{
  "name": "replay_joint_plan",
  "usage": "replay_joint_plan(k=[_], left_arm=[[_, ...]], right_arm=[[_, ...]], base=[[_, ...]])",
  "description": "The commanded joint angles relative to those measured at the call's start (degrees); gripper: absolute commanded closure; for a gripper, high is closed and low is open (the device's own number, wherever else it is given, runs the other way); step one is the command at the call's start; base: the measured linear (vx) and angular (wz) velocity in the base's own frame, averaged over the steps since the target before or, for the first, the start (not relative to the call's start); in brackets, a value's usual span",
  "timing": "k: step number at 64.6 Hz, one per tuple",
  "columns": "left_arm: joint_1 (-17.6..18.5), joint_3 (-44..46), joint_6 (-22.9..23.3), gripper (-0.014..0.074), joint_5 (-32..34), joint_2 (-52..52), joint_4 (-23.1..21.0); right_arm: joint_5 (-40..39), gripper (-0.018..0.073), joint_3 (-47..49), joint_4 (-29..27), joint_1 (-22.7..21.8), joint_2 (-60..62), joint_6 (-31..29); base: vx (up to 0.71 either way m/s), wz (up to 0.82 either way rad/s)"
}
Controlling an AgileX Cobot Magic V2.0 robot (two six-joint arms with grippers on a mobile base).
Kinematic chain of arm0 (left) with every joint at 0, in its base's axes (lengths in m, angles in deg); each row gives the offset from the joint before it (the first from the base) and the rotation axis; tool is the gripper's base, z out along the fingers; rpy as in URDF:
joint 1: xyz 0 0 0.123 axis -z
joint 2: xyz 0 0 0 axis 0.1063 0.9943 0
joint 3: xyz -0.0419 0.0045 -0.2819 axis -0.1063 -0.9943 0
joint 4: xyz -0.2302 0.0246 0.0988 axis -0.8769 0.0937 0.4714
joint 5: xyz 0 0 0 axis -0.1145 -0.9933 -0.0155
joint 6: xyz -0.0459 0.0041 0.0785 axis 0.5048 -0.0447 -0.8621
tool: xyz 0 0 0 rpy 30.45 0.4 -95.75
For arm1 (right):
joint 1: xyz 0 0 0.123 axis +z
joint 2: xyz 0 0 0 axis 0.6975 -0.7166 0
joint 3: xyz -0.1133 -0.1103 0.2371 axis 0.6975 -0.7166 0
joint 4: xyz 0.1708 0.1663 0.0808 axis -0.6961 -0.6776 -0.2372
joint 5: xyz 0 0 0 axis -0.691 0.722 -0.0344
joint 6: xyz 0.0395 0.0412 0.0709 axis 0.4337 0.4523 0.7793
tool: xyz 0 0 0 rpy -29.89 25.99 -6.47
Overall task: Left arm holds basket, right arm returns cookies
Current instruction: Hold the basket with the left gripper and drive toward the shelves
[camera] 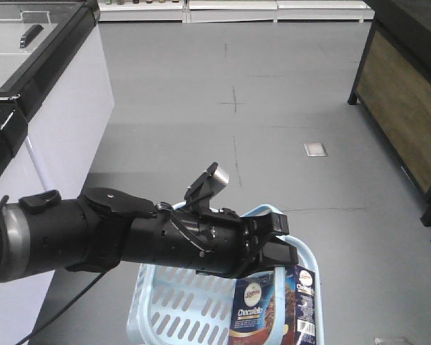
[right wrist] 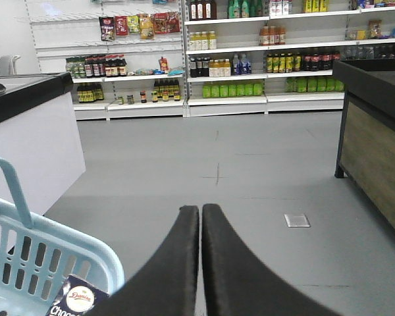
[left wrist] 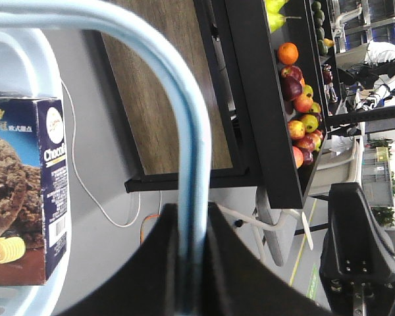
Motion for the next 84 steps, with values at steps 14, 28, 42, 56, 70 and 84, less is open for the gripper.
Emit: replay_joint_plan(k=[14,28,42,56,70,84], left_arm=[[0.3,1.7,-0.1,0.0604,-2.4,-3.3,-5.0],[0.3,1.7,-0.1,0.0604,-2.4,-3.3,-5.0],[0.3,1.7,-0.1,0.0604,-2.4,-3.3,-5.0],[0.3,1.7,-0.2,0.0604,-2.4,-3.3,-5.0],[0.3,1.7,-0.2,0.0604,-2.4,-3.3,-5.0],[0.3,1.7,-0.2,0.0604,-2.4,-3.3,-5.0]], right_arm=[[-4.3,0.0567,-0.2,0.5,0.1,0.7,-0.1],[-4.3,0.0567,-0.2,0.5,0.1,0.7,-0.1],[-4.3,0.0567,-0.2,0.5,0.1,0.7,-0.1],[-4.3,0.0567,-0.2,0.5,0.1,0.7,-0.1],[-4.3,0.0567,-0.2,0.5,0.1,0.7,-0.1],[-4.3,0.0567,-0.2,0.5,0.1,0.7,-0.1]], base=[[0.28,-0.01],[0.31,-0.01],[0.33,0.00],[0.34,0.03],[0.36,0.04],[0.38,0.07]])
